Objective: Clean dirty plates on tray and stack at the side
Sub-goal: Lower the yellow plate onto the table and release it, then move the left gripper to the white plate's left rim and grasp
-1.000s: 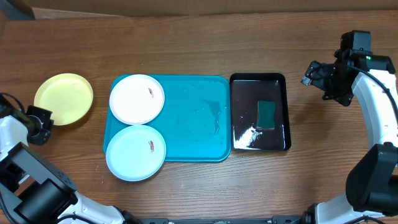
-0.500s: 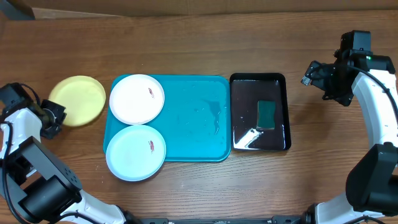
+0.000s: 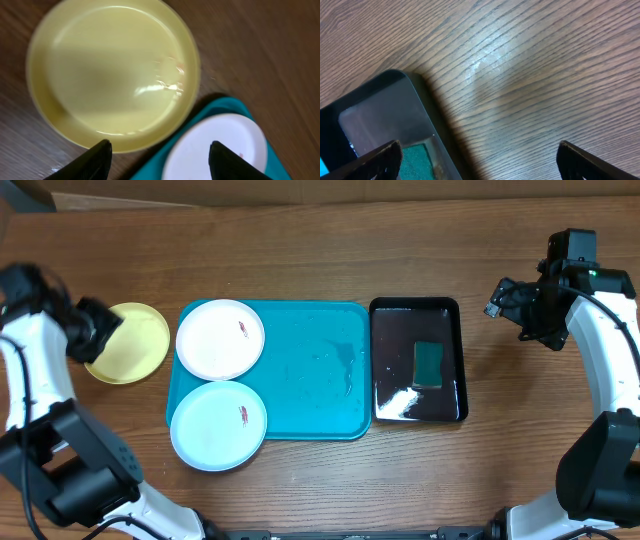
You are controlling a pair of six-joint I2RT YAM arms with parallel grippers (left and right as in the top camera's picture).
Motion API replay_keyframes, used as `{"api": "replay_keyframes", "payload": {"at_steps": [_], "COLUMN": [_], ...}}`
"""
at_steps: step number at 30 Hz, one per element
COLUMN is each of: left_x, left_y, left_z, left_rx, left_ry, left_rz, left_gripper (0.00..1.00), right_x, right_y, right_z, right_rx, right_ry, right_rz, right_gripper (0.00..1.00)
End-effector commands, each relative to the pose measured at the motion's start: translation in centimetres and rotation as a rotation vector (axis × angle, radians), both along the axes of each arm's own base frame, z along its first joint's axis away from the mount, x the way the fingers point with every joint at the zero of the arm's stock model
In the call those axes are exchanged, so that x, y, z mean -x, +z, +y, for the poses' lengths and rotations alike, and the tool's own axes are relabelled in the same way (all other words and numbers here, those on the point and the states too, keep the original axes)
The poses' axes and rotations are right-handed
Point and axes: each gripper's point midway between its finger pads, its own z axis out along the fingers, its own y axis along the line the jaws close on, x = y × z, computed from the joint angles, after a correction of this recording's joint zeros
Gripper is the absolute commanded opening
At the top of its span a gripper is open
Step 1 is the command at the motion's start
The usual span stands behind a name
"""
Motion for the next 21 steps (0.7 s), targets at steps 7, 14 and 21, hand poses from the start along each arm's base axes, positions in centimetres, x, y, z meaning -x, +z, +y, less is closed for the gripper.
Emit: {"api": "replay_keyframes", "payload": {"at_steps": [7, 14, 21], "left_x": [-0.3, -0.4, 0.2], "left_y": [-1.9, -3.9, -5.2], "left_z": [-8.0, -10.3, -9.5], "left_rx": [-0.164, -0.249, -0.260], "left_ry": [-0.267, -0.364, -0.339], "left_rz": [0.173, 0.203, 0.224], "left_gripper": [0.57, 0.58, 0.51], "right_x": [-0.2, -0.2, -0.2], "right_y": [0.4, 0.4, 0.4], "right_z": [-0.1, -0.1, -0.1], "right_rx": [0.001, 0.001, 0.001], "right_ry": [-0.006, -0.006, -0.006], "right_rz": [-0.013, -0.013, -0.013], "right_gripper": [1.00, 1.00, 1.00]}}
